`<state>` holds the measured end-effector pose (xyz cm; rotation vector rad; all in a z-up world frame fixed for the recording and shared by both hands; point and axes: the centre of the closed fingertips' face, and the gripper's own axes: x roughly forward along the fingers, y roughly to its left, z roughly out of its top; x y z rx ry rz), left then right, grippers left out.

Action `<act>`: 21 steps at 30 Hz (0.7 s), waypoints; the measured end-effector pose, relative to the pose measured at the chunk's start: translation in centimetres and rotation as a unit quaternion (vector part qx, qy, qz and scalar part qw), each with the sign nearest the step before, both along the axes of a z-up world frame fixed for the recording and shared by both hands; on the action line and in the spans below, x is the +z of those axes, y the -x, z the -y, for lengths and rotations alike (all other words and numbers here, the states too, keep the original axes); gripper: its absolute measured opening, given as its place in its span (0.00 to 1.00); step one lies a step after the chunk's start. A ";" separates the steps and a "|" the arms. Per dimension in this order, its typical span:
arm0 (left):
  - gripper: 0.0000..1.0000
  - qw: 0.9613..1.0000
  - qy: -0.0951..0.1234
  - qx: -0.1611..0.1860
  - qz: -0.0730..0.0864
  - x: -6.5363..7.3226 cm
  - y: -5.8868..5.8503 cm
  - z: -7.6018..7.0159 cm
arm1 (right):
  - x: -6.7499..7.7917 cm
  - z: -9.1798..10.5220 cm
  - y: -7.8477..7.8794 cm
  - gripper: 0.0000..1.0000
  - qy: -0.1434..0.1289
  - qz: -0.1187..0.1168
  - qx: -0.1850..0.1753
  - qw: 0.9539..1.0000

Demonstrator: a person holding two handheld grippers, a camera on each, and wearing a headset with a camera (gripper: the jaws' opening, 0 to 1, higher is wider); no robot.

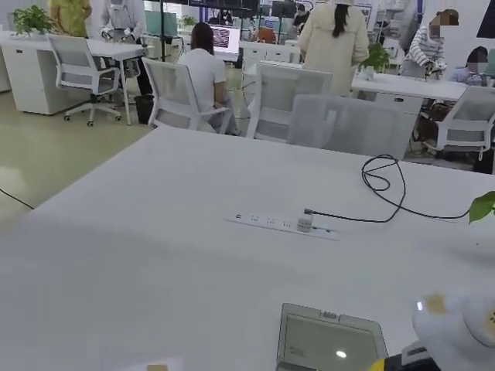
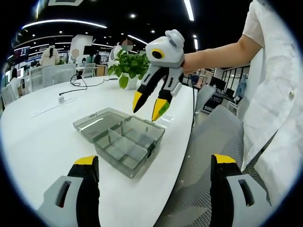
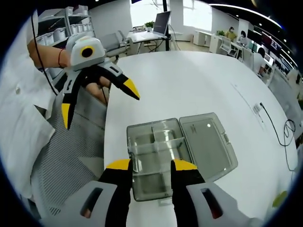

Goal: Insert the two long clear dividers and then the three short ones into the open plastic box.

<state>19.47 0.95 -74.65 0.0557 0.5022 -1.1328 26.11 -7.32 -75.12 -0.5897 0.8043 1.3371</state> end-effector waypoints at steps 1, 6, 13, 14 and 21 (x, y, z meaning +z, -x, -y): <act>1.00 1.000 -0.001 0.000 0.000 0.0 0.0 0.0 | 0.1 0.4 0.1 0.34 0.000 0.000 -0.002 1.000; 1.00 1.000 -0.001 0.000 0.000 0.1 0.0 0.0 | -0.2 2.7 0.4 0.39 0.013 0.002 -0.006 1.000; 1.00 1.000 -0.003 -0.001 -0.001 0.1 0.1 -0.2 | -1.3 6.4 0.7 0.44 0.041 0.000 -0.013 0.999; 1.00 1.000 -0.003 -0.001 -0.001 0.1 0.1 -0.2 | -1.5 6.8 0.8 0.45 0.044 -0.001 -0.014 0.999; 1.00 1.000 -0.006 -0.002 -0.002 0.1 0.2 -0.3 | -3.0 9.4 1.2 0.46 0.073 -0.006 -0.009 0.997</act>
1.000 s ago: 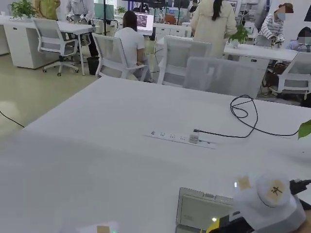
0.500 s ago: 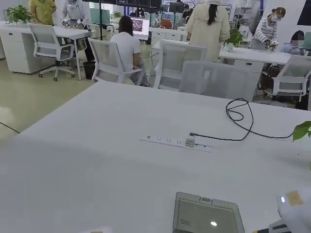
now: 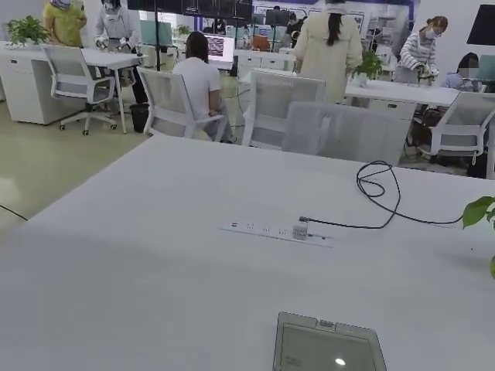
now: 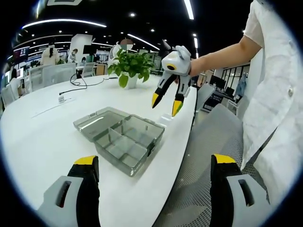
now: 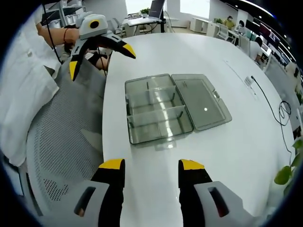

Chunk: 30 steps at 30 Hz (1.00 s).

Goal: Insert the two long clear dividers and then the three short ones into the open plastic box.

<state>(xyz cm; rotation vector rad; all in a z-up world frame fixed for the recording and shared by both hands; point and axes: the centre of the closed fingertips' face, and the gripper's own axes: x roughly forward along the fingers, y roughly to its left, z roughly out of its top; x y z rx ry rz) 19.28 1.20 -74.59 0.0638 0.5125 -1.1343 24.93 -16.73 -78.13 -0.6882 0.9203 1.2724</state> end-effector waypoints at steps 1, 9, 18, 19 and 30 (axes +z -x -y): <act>1.00 1.000 0.000 0.000 0.000 0.0 0.0 0.0 | -0.3 0.4 0.0 0.46 0.003 0.000 0.002 1.000; 1.00 1.000 -0.001 0.002 -0.001 0.1 -0.3 -0.1 | -2.1 2.9 0.0 0.47 0.039 -0.008 0.014 0.999; 1.00 1.000 0.000 0.001 -0.004 0.0 -0.3 0.0 | -4.3 5.2 -0.2 0.48 0.090 -0.010 0.050 0.995; 1.00 1.000 -0.001 0.001 -0.004 0.0 -0.3 0.0 | -4.5 5.4 -0.1 0.48 0.094 -0.010 0.053 0.994; 1.00 1.000 -0.002 0.002 -0.008 -0.3 -0.2 -0.3 | -7.1 7.1 -0.2 0.47 0.149 0.001 0.101 0.984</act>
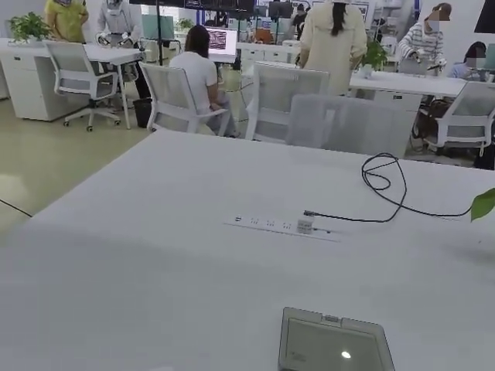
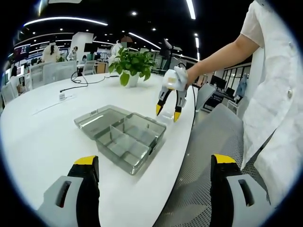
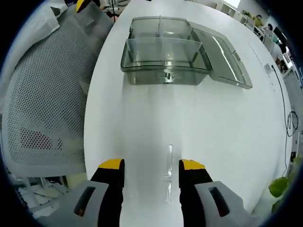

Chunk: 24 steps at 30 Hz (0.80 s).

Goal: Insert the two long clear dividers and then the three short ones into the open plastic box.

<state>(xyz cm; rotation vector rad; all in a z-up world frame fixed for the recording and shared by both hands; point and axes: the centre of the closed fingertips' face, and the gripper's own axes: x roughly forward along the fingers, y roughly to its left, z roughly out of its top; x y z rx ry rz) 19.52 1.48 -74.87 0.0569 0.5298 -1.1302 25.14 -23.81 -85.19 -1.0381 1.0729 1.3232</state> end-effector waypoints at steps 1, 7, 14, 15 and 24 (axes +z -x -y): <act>1.00 1.000 0.000 0.000 0.000 0.0 0.0 0.0 | -0.1 0.0 0.0 0.47 0.000 0.000 0.000 1.000; 1.00 1.000 0.001 0.000 -0.002 -0.1 0.0 0.0 | -0.3 0.2 -0.2 0.43 0.007 0.008 0.006 1.000; 1.00 1.000 0.002 0.000 -0.002 -0.1 -0.1 0.0 | -0.3 0.2 -0.3 0.41 0.010 0.019 0.010 1.000; 1.00 1.000 0.001 0.000 -0.001 -0.1 -0.1 0.0 | -0.3 0.2 -0.2 0.40 0.010 0.019 0.011 1.000; 1.00 1.000 0.002 0.002 -0.001 -0.1 -0.1 -0.1 | -0.2 0.1 -0.3 0.33 0.013 0.022 0.015 1.000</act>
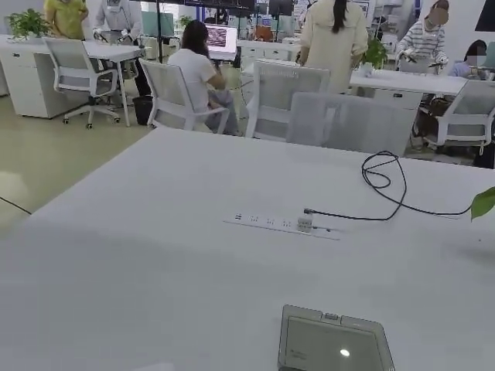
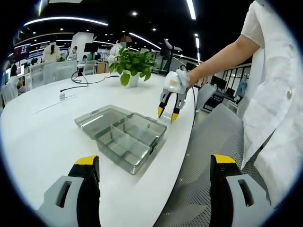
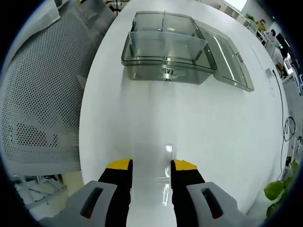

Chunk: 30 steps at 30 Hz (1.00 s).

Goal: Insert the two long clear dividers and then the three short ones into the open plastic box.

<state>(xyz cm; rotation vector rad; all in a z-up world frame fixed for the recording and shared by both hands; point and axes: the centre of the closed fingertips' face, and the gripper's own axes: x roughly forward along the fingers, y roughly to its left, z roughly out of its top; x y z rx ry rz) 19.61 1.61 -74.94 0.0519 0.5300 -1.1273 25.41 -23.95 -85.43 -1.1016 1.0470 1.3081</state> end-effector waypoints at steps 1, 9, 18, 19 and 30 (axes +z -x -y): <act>1.00 1.000 0.000 0.000 0.001 0.0 0.0 0.0 | 0.0 0.0 0.0 0.33 0.000 0.000 0.000 1.000; 0.99 1.000 0.000 0.002 -0.001 0.2 0.0 -0.1 | 0.9 -0.5 0.2 0.33 -0.006 0.015 0.005 1.000; 0.96 0.999 0.027 0.025 -0.016 1.8 -1.0 0.3 | 5.0 -3.1 0.0 0.33 -0.046 0.052 -0.005 0.998; 0.96 0.999 0.033 0.029 -0.015 2.1 -1.2 0.4 | 5.5 -3.4 0.0 0.33 -0.050 0.056 -0.006 0.997; 0.87 0.982 0.126 0.077 -0.118 4.8 -2.4 2.8 | 10.6 -8.2 0.1 0.33 -0.094 0.101 0.004 0.990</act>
